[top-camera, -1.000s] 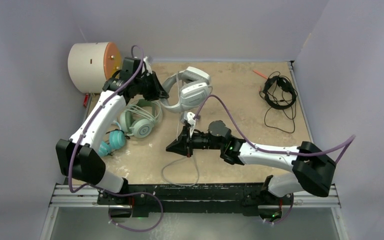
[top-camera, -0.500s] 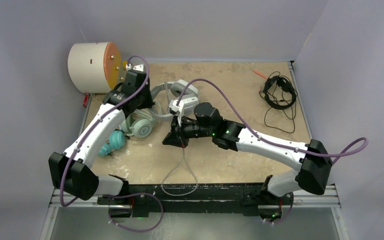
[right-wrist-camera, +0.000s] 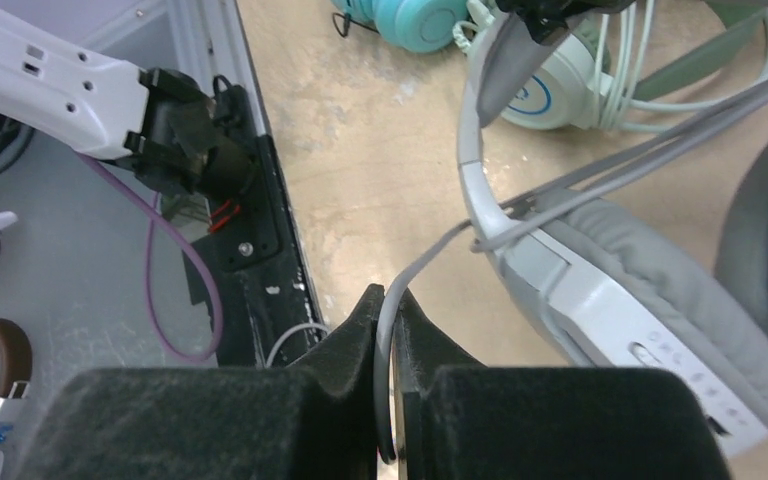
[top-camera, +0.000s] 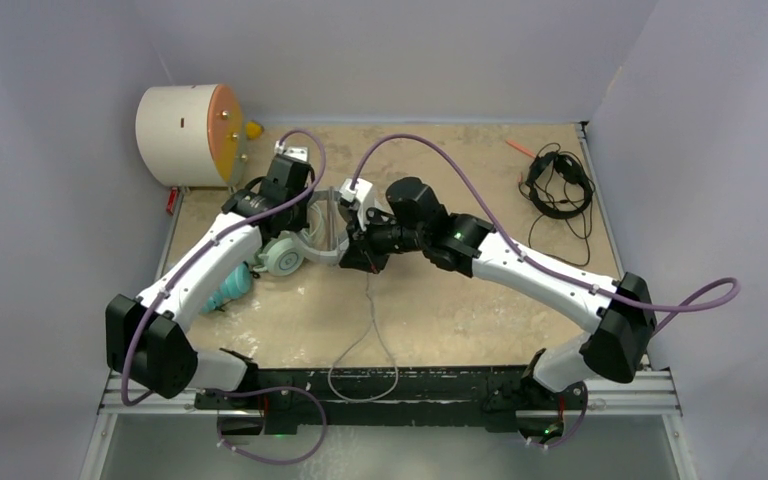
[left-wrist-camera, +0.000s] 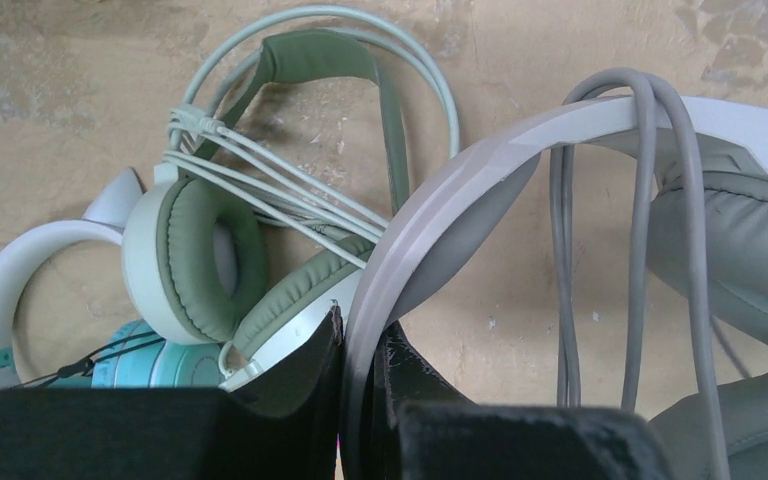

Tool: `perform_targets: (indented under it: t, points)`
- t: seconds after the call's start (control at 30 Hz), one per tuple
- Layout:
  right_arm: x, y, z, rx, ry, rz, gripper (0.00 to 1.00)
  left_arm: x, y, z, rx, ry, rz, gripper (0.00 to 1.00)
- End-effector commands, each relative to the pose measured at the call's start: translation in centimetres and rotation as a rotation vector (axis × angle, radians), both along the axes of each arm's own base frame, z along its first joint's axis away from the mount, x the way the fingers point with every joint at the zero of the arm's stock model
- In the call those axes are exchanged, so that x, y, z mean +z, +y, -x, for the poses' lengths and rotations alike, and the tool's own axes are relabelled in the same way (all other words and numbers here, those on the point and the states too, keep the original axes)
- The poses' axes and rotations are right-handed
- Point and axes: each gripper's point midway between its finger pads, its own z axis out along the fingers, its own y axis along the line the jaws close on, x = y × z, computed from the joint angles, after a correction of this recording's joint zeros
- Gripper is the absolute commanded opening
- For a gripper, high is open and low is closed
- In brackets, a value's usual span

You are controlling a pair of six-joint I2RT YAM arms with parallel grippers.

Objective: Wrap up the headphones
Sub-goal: Wrap the headphones cable around the headphones.

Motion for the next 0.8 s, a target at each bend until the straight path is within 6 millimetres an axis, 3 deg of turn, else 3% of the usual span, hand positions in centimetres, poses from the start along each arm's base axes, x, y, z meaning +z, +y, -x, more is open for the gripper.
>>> perform_targets:
  t: [0.0,0.23,0.47,0.63,0.77]
  points:
    - [4.3,-1.2,-1.4,-0.012,-0.129,-0.042,0.07,0.2,-1.3,-0.9,-0.080,-0.016,0.013,0.00]
    - [3.8,-3.0,-4.6,-0.117,-0.260,0.104,0.07,-0.9,-2.1,-0.2,-0.135,0.040,-0.005,0.00]
    - [4.4,-4.2,-8.2,-0.288,-0.363,0.139,0.18,-1.6,-2.7,0.5,-0.175,0.066,-0.002,0.00]
    - [4.5,-5.1,-9.7,-0.363,-0.381,0.148,0.19,-1.5,-2.7,0.9,-0.184,0.064,-0.007,0.00]
    - [4.2,-5.1,-8.9,-0.324,-0.350,0.137,0.19,-1.4,-3.0,1.3,-0.189,0.063,0.014,0.00]
